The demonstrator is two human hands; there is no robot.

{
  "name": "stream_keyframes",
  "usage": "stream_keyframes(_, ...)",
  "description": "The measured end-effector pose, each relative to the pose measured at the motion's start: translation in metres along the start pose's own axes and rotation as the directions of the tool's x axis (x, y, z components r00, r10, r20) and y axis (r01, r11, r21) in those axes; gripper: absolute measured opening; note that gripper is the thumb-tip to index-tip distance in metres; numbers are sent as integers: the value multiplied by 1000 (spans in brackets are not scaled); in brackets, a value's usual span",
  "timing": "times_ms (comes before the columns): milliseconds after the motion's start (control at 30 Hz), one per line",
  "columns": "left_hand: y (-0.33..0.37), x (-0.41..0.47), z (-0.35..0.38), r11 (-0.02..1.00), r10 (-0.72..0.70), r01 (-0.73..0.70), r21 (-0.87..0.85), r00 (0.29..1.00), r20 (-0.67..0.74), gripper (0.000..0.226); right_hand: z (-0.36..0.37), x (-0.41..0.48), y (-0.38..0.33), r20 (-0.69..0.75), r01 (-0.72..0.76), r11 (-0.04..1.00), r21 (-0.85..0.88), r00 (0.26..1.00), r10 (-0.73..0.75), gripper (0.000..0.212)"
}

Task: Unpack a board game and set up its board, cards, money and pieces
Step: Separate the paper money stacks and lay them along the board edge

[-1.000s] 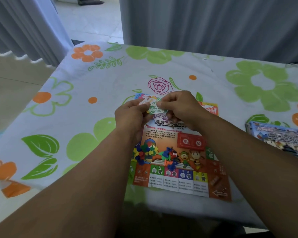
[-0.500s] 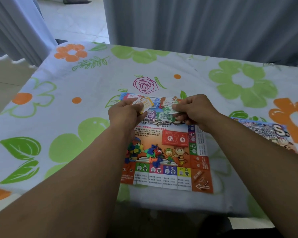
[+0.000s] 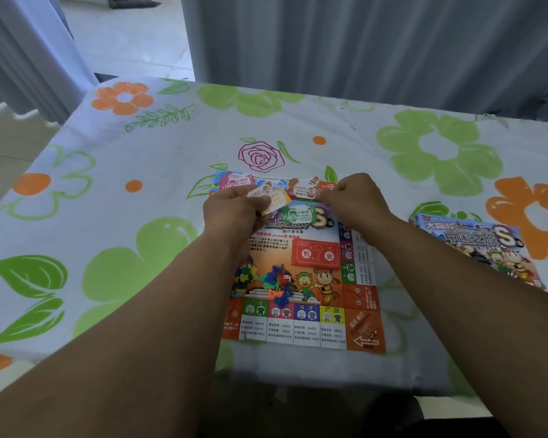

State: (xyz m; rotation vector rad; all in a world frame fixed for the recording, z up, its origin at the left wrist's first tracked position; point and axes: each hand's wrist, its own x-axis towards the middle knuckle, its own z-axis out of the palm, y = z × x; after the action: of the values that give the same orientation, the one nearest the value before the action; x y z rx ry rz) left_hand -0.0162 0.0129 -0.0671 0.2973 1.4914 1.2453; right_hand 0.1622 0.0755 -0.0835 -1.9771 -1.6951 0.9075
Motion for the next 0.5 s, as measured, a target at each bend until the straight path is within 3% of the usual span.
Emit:
stream_keyframes(133, -1, -3, 6, 1000, 15, -15, 5, 1000, 28, 22, 4, -7, -9, 151, 46, 969, 244, 985, -85, 50)
stream_keyframes(233, -4, -1, 8, 1000, 19, -19, 18, 999, 43, 23, 6, -12, -16, 248, 11, 936, 351, 963, -105, 47)
stream_keyframes(500, -9, 1, 15, 1000, 0, -1, 13, 998, 62, 24, -1, -10, -13, 280, -18, 920, 392, 955, -101, 16)
